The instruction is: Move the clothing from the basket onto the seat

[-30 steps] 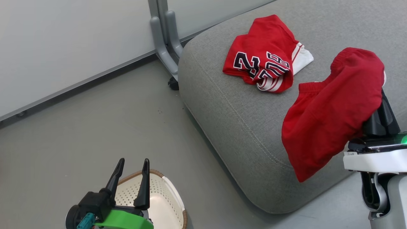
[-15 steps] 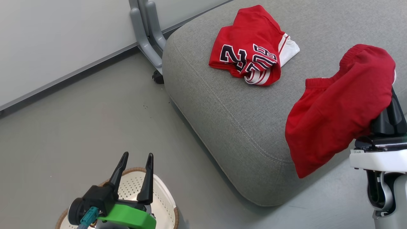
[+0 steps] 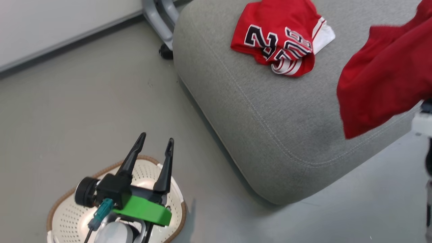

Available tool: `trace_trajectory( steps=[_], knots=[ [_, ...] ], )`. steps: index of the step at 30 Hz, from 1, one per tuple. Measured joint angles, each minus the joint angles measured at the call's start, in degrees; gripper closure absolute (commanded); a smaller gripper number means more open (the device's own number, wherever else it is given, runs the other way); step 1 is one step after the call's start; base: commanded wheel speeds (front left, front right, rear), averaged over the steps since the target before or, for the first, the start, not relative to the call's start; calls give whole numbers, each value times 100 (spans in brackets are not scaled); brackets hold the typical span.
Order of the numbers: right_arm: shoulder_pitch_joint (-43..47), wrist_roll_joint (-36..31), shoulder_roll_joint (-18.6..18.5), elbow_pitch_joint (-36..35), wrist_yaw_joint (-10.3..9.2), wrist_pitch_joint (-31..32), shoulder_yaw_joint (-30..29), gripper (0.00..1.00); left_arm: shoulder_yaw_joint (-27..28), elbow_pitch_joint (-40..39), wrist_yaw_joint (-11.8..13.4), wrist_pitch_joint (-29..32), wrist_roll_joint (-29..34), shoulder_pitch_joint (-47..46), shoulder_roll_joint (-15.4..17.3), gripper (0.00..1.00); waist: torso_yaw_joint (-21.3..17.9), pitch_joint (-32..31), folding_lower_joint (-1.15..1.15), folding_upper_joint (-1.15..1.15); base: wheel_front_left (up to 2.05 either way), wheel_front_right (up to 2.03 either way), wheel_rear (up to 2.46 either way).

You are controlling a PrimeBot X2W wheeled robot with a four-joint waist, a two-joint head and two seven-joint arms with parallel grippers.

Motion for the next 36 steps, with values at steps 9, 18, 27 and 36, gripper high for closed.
trace_trajectory(
  steps=[9, 18, 27, 36],
  knots=[
    [-1535, 114, -810, 189, 1, 0, -504, 100, -439, -74, 0, 0, 55, -595, 361, 0, 254, 865, 0, 0, 0, 0, 0],
    [-2958, 353, -1500, 1179, 1, 0, -775, 100, -541, -81, 0, 0, 70, -987, 558, 0, 616, 1688, 0, 0, 0, 0, 0],
    [-3659, 396, -1915, 2655, 1, 0, -827, 100, -713, -125, 0, 0, 109, -1257, 581, 0, 1104, 2290, 1, 0, 0, 0, 0],
    [-3685, 271, -1860, 4098, 1, 0, -713, 100, -675, -149, 0, 0, 148, -1379, 548, 0, 1521, 2771, 1, 0, 0, 0, 0]
  ],
)
